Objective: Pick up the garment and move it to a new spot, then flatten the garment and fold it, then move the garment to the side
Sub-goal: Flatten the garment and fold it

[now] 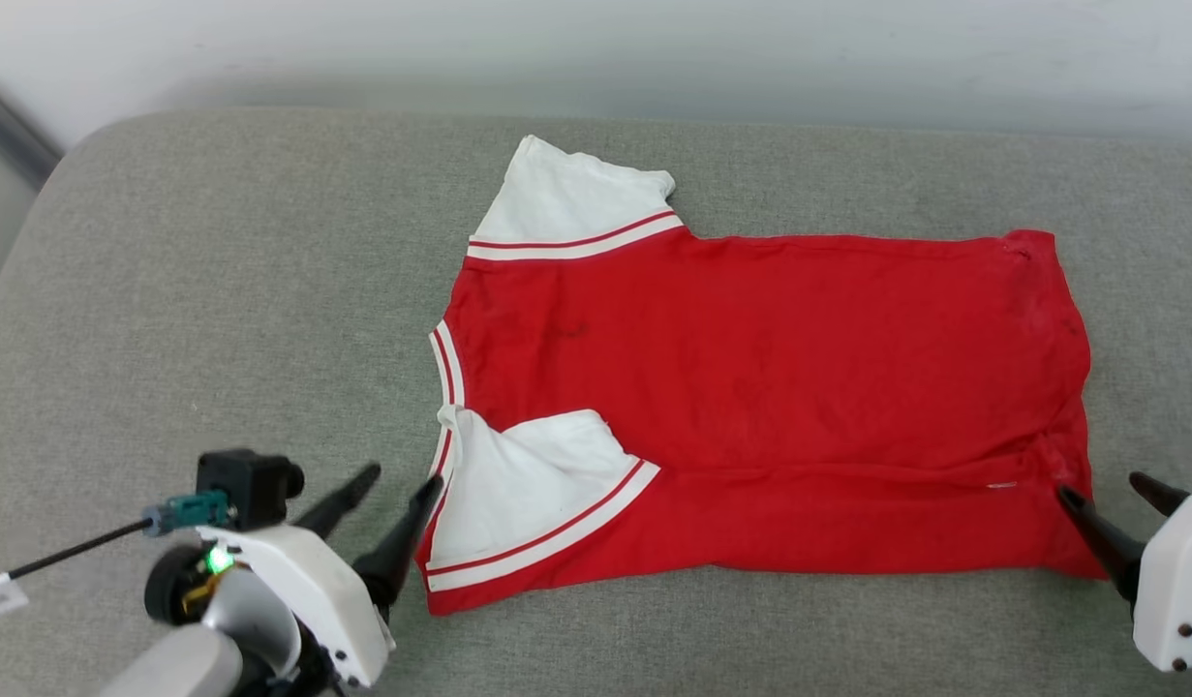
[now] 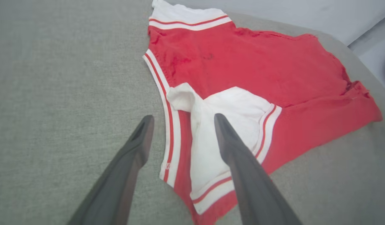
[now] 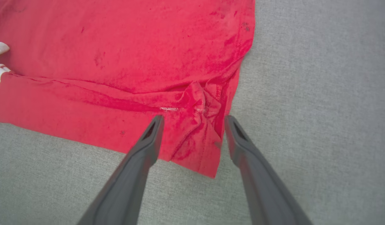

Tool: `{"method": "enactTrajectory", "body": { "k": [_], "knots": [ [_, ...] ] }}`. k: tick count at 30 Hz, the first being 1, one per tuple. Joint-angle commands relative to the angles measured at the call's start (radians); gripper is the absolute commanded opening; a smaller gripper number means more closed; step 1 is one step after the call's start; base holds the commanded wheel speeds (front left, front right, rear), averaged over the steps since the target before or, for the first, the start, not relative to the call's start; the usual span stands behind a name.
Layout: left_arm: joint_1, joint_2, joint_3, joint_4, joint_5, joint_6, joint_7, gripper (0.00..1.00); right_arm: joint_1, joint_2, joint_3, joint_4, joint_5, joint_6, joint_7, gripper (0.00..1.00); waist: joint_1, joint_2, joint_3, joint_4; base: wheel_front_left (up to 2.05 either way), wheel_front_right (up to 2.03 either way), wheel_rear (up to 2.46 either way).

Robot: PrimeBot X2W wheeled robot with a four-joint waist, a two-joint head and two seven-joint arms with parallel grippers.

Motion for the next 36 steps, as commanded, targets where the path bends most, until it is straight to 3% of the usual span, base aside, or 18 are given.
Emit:
{"method": "enactTrajectory", "body": {
  "k": [1, 6, 10, 17, 18, 19, 20, 24, 30, 36],
  "knots": [
    [0.030, -0.003, 0.003, -0.019, -0.029, 0.028, 0.024, 1.00, 0.021, 0.017, -0.015, -0.026, -0.013, 0.000, 0.003, 1.00, 0.0000, -0.0001, 0.001, -0.002, 0.00, 0.00, 0.00],
    [0.084, 0.025, -0.017, -0.086, -0.074, 0.098, 0.124, 1.00, 0.063, 0.081, -0.067, -0.112, -0.030, 0.000, 0.012, 1.00, 0.0000, -0.0001, 0.030, -0.017, 0.00, 0.00, 0.00],
    [0.095, 0.047, -0.036, -0.090, -0.049, 0.146, 0.161, 1.00, 0.080, 0.106, -0.087, -0.162, -0.039, 0.000, 0.023, 1.00, 0.0000, -0.0001, 0.059, -0.033, 0.00, 0.00, 0.00],
    [0.091, 0.030, -0.095, -0.027, -0.018, 0.187, 0.224, 1.00, 0.077, 0.126, -0.102, -0.200, -0.049, 0.000, 0.030, 1.00, 0.0000, -0.0001, 0.100, -0.058, 0.00, 0.00, 0.00],
    [0.091, 0.022, -0.104, -0.018, -0.024, 0.179, 0.233, 0.90, 0.077, 0.128, -0.103, -0.202, -0.049, 0.000, 0.031, 1.00, 0.0000, -0.0001, 0.104, -0.060, 0.00, 0.00, 0.00],
    [0.089, 0.016, -0.113, -0.011, -0.026, 0.170, 0.243, 0.31, 0.077, 0.130, -0.104, -0.203, -0.054, 0.000, 0.032, 1.00, 0.0000, -0.0001, 0.107, -0.061, 0.00, 0.00, 0.00],
    [0.088, 0.011, -0.118, -0.006, -0.027, 0.160, 0.247, 0.00, 0.075, 0.133, -0.109, -0.203, -0.061, 0.000, 0.033, 1.00, 0.0000, -0.0001, 0.110, -0.062, 0.00, 0.00, 0.00],
    [0.071, 0.004, -0.123, -0.003, -0.020, 0.123, 0.233, 0.00, 0.074, 0.122, -0.109, -0.186, -0.090, 0.000, 0.042, 1.00, 0.0000, -0.0001, 0.111, -0.059, 0.00, 0.00, 0.00],
    [0.030, 0.031, -0.104, -0.054, 0.021, 0.107, 0.190, 0.00, 0.062, 0.107, -0.118, -0.123, -0.147, 0.000, 0.054, 1.00, 0.0000, -0.0001, 0.080, -0.034, 0.00, 0.00, 0.00],
    [0.016, 0.063, -0.095, -0.165, 0.057, 0.134, 0.186, 0.00, 0.030, 0.133, -0.110, -0.047, -0.170, 0.000, 0.109, 1.00, 0.0000, -0.0001, 0.067, -0.011, 0.00, 0.00, 0.00]
  ]
}}
